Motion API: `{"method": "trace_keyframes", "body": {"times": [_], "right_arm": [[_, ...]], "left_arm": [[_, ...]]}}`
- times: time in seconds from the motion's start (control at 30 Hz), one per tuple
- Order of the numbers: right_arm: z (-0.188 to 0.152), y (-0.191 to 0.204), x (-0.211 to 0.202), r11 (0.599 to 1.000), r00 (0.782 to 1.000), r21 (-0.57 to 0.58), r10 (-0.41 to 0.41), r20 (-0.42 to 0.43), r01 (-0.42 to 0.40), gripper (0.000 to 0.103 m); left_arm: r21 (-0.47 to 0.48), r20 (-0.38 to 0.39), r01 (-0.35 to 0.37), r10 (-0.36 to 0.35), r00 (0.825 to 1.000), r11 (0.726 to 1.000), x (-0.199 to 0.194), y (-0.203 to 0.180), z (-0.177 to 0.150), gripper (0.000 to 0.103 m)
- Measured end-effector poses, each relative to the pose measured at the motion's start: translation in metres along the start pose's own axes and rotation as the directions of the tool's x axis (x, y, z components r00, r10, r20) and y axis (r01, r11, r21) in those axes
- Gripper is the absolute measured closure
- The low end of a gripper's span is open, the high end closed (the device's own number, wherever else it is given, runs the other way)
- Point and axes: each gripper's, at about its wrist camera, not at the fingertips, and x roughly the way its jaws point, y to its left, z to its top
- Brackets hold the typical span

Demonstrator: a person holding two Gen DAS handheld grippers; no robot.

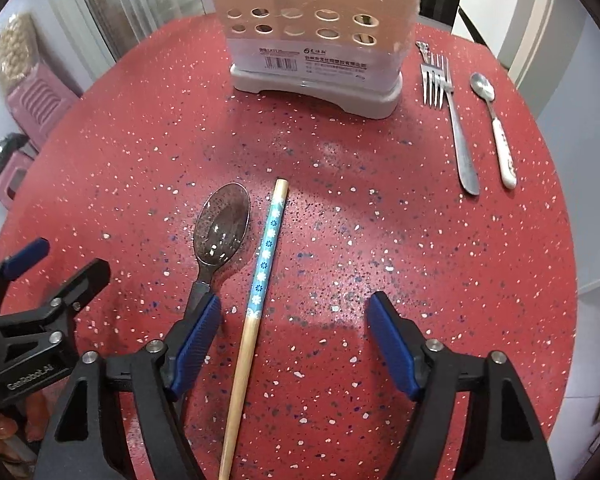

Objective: Organize utensils
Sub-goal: 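Move both open tools back down to the last spoon and blue chopstick, then close the right tool on the blue patterned chopstick while the left tool grasps the dark spoon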

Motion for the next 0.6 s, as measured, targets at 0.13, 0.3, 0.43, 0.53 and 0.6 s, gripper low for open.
{"method": "trace_keyframes", "body": {"times": [0.13, 0.3, 0.43, 0.53, 0.6], "right_arm": [[0.0, 0.004, -0.001, 0.999, 1.0, -0.034, -0.018, 0.008, 0.018, 0.039], [-0.002, 0.009, -0.004, 0.999, 1.0, -0.051, -0.012, 0.01, 0.012, 0.051], [-0.003, 0.006, -0.006, 0.999, 1.0, -0.054, 0.004, 0.016, -0.003, 0.072], [-0.003, 0.003, -0.007, 0.998, 1.0, -0.062, 0.008, 0.026, -0.006, 0.094], [-0.004, 0.001, -0.007, 0.998, 0.999, -0.057, 0.022, 0.035, -0.02, 0.095]], "left_arm": [[-0.002, -0.002, -0.002, 0.002, 1.0, 1.0, -0.001, 0.002, -0.001, 0.0], [0.011, -0.014, 0.014, -0.014, 1.0, 1.0, -0.002, -0.004, -0.001, 0.0], [0.022, -0.029, 0.049, -0.048, 0.998, 0.999, -0.003, -0.012, -0.002, 0.0], [0.031, -0.04, 0.074, -0.073, 0.997, 0.997, -0.004, -0.019, -0.001, 0.0], [0.037, -0.047, 0.091, -0.09, 0.995, 0.995, -0.004, -0.024, 0.0, 0.0]]}}
